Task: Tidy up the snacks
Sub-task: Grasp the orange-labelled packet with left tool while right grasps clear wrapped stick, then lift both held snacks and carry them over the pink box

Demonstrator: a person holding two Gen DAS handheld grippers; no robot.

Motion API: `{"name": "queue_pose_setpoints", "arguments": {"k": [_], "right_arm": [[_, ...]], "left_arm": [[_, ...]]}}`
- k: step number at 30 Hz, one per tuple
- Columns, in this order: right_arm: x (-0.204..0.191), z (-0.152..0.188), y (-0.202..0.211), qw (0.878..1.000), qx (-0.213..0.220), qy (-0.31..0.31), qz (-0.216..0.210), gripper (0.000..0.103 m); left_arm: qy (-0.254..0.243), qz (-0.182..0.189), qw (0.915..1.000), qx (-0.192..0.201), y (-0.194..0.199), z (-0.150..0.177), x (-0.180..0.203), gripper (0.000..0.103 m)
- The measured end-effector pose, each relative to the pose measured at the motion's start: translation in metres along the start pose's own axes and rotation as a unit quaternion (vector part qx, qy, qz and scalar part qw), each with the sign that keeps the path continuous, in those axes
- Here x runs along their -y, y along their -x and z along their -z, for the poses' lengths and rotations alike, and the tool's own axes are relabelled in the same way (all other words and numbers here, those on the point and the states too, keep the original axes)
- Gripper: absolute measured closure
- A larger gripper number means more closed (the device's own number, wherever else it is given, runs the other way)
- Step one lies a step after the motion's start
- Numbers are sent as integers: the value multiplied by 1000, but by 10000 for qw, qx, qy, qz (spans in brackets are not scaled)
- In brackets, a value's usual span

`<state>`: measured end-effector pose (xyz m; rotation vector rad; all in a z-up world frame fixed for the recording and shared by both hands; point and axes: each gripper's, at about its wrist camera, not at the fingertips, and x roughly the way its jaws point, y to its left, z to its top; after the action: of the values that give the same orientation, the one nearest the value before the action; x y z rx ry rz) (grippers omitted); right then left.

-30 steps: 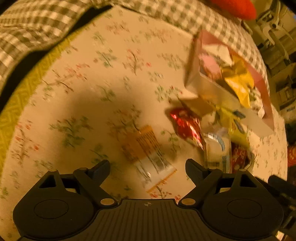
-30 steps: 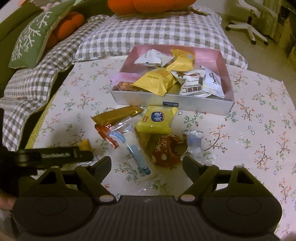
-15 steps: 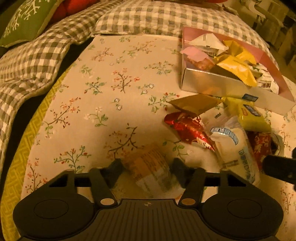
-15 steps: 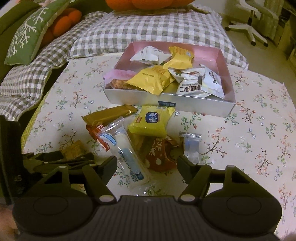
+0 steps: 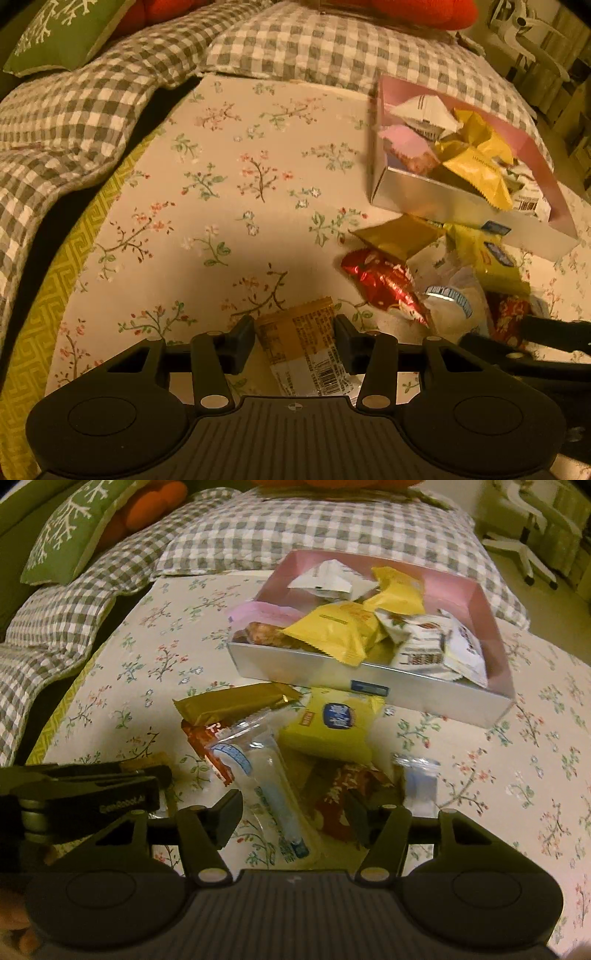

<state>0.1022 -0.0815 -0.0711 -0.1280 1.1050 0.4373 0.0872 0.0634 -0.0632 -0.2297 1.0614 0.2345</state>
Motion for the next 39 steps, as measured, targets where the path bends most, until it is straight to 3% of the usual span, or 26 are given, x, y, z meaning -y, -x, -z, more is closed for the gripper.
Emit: {"name": "queue_pose_setpoints", "arguments": {"k": [9,14,17,28,39], "right_arm": [[-14,-2,-18,9993,-25,348,137,50],[-13,-4,-31,9994,-265,152,149,77],[-12,-4,-31,9995,-278,106,143,84],[-8,-2,-14,9992,-316,-252,10,86],[0,-3,8,9980,-8,-602,-181,86]], "left_arm": [[-47,-44,10000,23,0,-3,-1,59],[8,-25,10000,-17,-2,-4,-4,59],[18,-9,10000,-17,-1,-4,-4,59],[19,82,10000,34,3,-3,-1,59],[69,304,9994,143,15,-3,2,59]]}}
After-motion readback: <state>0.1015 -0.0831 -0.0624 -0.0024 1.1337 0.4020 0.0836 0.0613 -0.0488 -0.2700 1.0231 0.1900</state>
